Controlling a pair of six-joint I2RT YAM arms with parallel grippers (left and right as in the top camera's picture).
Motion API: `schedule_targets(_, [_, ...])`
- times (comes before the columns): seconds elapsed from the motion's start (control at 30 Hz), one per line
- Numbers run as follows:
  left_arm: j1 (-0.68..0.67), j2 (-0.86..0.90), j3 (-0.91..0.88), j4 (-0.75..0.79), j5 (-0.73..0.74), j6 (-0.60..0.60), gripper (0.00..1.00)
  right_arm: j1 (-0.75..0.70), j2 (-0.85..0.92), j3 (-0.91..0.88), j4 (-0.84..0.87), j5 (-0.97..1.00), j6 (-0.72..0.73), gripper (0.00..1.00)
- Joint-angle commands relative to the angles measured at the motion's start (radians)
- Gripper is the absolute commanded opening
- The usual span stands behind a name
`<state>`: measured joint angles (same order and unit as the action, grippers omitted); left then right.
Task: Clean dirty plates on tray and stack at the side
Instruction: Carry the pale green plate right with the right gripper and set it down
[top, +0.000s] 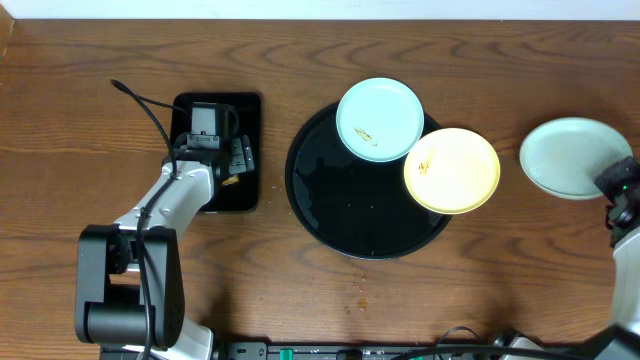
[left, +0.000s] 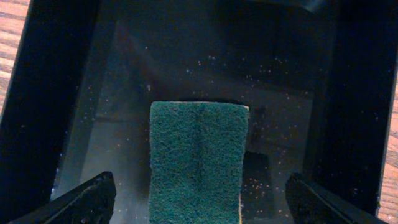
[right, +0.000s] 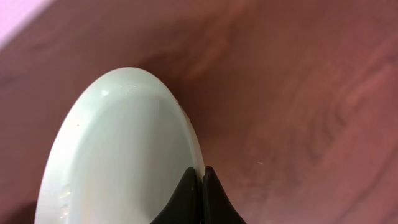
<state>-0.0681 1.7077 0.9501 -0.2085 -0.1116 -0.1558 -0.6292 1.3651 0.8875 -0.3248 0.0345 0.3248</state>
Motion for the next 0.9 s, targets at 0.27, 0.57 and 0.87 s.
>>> schedule_targets(0.27, [0.0,0.004,-0.006,0.001,-0.013,0.01,0.87,-0.063,0.219,0.012,0.162,-0.132,-0.061,0.23])
schedule_targets(0.57, [0.0,0.004,-0.006,0.001,-0.013,0.01,0.87,-0.049,0.209,0.135,0.032,-0.499,-0.093,0.73])
schedule_targets(0.87, [0.0,0.004,-0.006,0.001,-0.013,0.01,0.87,0.194,0.209,0.407,-0.447,-0.477,-0.367,0.57])
